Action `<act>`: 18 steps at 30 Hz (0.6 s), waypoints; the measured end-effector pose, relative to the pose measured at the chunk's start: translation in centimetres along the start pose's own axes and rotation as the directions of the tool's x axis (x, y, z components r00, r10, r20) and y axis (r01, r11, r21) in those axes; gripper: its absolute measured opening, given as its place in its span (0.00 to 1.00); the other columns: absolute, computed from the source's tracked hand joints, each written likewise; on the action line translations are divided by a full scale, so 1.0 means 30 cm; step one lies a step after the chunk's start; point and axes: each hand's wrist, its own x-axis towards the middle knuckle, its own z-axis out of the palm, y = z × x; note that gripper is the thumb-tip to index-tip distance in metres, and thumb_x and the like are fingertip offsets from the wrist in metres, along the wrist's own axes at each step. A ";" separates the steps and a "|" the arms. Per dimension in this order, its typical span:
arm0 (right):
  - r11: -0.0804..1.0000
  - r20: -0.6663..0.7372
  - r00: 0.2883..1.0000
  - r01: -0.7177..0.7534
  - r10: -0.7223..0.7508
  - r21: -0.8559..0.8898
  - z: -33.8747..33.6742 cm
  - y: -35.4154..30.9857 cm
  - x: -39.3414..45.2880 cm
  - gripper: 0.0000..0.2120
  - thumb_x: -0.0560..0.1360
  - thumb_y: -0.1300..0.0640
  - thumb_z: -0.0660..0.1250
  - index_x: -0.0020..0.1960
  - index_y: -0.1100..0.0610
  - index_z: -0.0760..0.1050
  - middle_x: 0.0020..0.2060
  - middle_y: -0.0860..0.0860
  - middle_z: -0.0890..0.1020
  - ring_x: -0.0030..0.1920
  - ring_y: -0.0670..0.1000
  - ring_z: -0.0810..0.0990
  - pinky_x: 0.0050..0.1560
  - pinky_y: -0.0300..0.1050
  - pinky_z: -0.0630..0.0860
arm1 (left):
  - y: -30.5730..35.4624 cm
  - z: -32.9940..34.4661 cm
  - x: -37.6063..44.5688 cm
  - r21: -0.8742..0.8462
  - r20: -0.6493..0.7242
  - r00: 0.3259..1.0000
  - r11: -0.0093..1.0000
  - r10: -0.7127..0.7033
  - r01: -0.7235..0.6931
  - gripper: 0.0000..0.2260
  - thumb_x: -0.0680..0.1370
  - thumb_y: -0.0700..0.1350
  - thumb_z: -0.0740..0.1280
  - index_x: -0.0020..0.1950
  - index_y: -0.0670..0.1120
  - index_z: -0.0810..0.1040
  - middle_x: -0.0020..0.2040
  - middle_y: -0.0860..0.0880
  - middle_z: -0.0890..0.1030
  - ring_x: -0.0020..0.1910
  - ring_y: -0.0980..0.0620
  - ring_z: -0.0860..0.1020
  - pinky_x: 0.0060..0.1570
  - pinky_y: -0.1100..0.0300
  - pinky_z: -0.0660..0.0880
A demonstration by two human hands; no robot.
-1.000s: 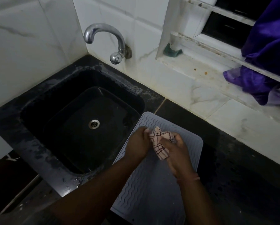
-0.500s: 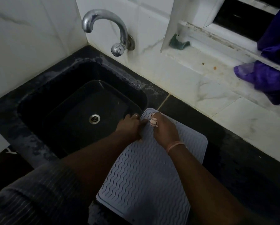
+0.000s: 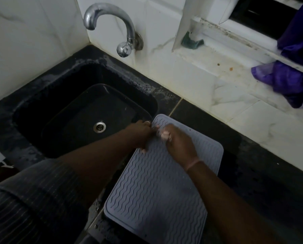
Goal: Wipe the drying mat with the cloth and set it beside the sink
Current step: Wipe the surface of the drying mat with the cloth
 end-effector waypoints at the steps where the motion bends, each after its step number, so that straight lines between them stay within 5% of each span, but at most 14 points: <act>1: 0.999 -0.048 0.998 -0.030 0.029 -0.017 -0.014 0.015 0.051 0.05 0.82 0.58 0.64 0.55 0.52 0.77 0.49 0.48 0.81 0.50 0.49 0.80 0.52 0.45 0.76 | -0.001 0.007 0.000 0.007 -0.012 1.000 1.000 -0.001 0.001 0.49 0.72 0.52 0.79 0.84 0.57 0.51 0.80 0.39 0.58 0.78 0.36 0.59 0.72 0.40 0.66; 5: 0.991 -0.007 0.996 -0.086 0.086 -0.105 -0.009 0.046 0.144 0.07 0.79 0.61 0.64 0.57 0.54 0.73 0.51 0.54 0.82 0.53 0.56 0.82 0.53 0.51 0.78 | -0.034 0.023 -0.013 -0.014 0.003 0.996 0.996 -0.090 0.090 0.52 0.71 0.61 0.77 0.82 0.67 0.44 0.82 0.37 0.50 0.79 0.32 0.52 0.73 0.34 0.61; 10: 0.994 0.017 0.999 -0.031 0.033 -0.103 0.057 -0.025 -0.024 0.12 0.81 0.58 0.65 0.64 0.52 0.75 0.56 0.50 0.82 0.57 0.50 0.80 0.61 0.47 0.77 | -0.047 0.026 -0.013 0.008 -0.017 0.994 0.994 -0.105 0.105 0.51 0.70 0.64 0.76 0.81 0.69 0.44 0.81 0.37 0.53 0.78 0.32 0.55 0.72 0.33 0.64; 14: 0.998 0.077 0.995 0.058 -0.056 -0.017 0.138 -0.104 -0.256 0.18 0.80 0.61 0.66 0.70 0.54 0.74 0.61 0.51 0.81 0.62 0.49 0.79 0.67 0.45 0.74 | -0.050 0.031 -0.012 -0.004 -0.025 0.995 0.995 -0.099 0.099 0.48 0.73 0.64 0.74 0.80 0.70 0.43 0.82 0.37 0.52 0.80 0.33 0.53 0.73 0.33 0.62; 18: 0.988 0.111 0.987 0.103 -0.117 0.118 0.192 -0.159 -0.392 0.19 0.78 0.63 0.60 0.67 0.57 0.77 0.57 0.51 0.84 0.55 0.46 0.81 0.61 0.44 0.79 | -0.052 0.041 -0.011 0.014 -0.021 0.995 0.995 -0.097 0.097 0.48 0.73 0.65 0.74 0.81 0.69 0.43 0.81 0.37 0.54 0.79 0.33 0.55 0.72 0.34 0.64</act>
